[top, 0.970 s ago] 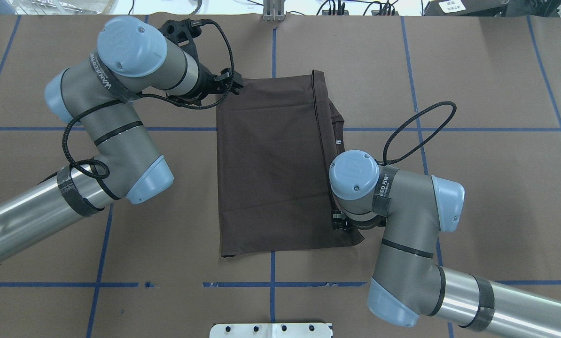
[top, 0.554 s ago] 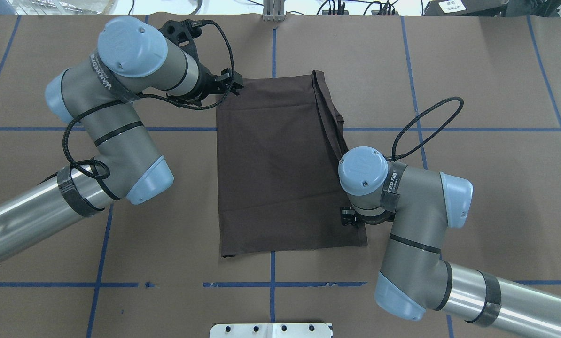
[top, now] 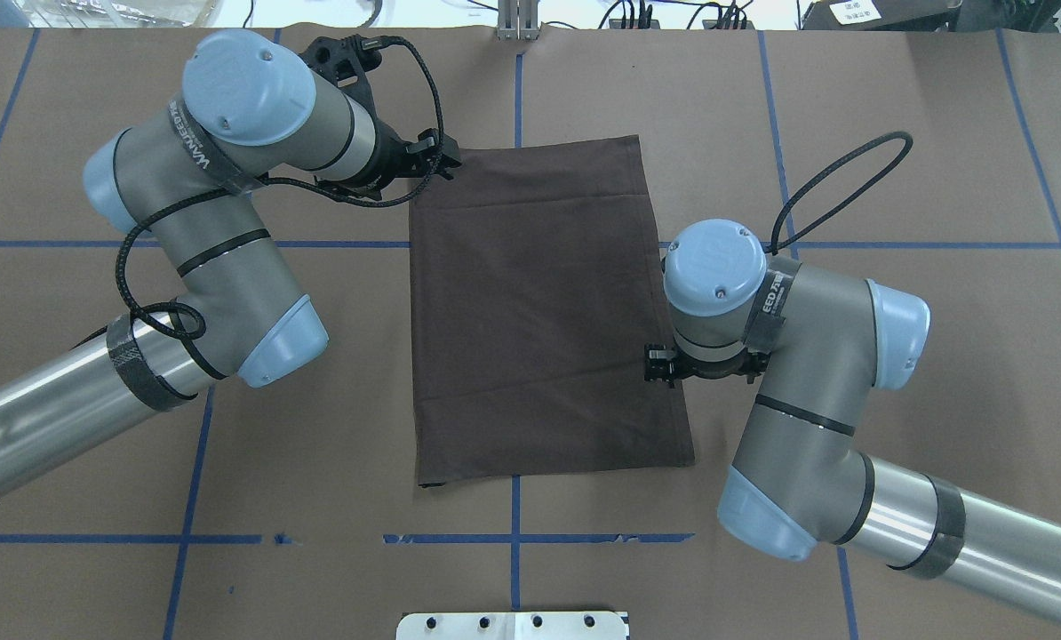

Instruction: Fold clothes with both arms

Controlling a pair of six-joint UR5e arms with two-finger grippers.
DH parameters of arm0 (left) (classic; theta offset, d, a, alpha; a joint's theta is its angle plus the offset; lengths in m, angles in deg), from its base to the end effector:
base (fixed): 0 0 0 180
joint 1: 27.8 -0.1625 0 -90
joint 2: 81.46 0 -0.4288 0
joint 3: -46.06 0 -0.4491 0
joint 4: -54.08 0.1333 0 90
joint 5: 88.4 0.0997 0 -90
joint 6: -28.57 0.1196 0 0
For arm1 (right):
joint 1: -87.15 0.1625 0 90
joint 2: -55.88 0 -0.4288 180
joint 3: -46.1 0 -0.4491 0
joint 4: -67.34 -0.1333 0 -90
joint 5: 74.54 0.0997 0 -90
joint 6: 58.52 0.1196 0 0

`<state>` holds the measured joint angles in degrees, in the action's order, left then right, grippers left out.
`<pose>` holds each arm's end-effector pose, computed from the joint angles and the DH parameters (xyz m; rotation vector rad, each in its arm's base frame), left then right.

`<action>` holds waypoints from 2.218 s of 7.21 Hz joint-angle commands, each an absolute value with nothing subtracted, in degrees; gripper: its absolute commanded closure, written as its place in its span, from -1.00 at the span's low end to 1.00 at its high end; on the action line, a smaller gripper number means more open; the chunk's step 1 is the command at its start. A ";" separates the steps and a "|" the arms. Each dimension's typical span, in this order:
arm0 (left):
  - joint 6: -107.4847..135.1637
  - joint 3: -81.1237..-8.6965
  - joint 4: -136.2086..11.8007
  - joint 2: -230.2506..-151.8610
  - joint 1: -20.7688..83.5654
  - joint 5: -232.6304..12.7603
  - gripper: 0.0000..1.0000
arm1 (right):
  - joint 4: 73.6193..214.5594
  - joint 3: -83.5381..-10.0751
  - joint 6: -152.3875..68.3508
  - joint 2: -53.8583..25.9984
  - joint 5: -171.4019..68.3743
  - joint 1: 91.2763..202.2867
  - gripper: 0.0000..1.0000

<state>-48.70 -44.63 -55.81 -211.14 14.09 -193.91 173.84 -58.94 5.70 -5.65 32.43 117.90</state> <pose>0.5022 -0.5865 0.1722 0.2626 1.0450 -0.3167 -0.5263 -0.4276 0.2869 -0.0344 -0.5497 0.0147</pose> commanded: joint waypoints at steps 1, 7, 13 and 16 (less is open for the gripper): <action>-52.78 -45.34 -57.53 -209.36 11.51 -193.96 -1.00 | 167.92 -62.25 5.46 -4.94 36.19 121.24 -1.00; -89.08 -60.72 -41.07 -202.22 -9.48 -183.97 -0.99 | 164.73 -67.45 7.57 -5.38 40.69 123.54 -1.00; -89.12 -61.26 -40.93 -199.76 -11.80 -183.06 -0.99 | 164.73 -68.77 8.19 -5.03 41.13 124.15 -1.00; -89.46 -57.93 -41.20 -199.94 -13.55 -183.23 -0.99 | 164.73 -69.92 9.60 -5.03 41.66 123.98 -1.00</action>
